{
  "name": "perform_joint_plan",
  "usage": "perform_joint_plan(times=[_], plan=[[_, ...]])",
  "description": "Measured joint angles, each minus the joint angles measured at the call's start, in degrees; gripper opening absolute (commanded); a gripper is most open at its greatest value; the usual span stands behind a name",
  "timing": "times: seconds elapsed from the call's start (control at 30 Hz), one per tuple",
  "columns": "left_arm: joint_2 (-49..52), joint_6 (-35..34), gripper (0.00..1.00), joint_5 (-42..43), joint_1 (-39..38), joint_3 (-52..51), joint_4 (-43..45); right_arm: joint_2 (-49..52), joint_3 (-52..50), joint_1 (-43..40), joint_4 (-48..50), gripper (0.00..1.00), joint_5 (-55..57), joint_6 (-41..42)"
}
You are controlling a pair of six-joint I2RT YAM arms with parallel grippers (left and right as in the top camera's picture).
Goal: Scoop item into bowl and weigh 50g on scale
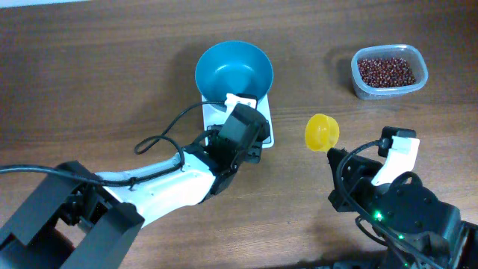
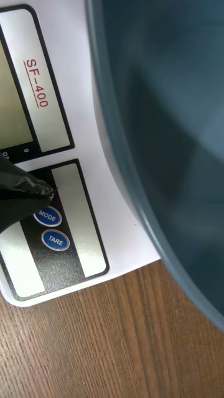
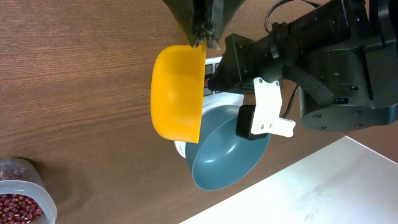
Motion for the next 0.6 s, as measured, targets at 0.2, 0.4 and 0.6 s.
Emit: perform_joint_plan(times=[0.2, 0.4, 0.6], plan=[[0.0, 0.0, 0.0, -0.68, 0.0, 0.0, 0.04, 0.0, 0.0, 0.0, 0.0, 0.04, 0.0, 0.0], [0.85, 0.0, 0.0, -1.09, 0.0, 0.0, 1.77, 0.0, 0.0, 0.0, 0.0, 0.04, 0.0, 0.02], [3.43, 0.0, 0.0, -1.55, -0.04, 0.59, 3.91, 0.0, 0.0, 0.0, 0.0, 0.04, 0.0, 0.02]])
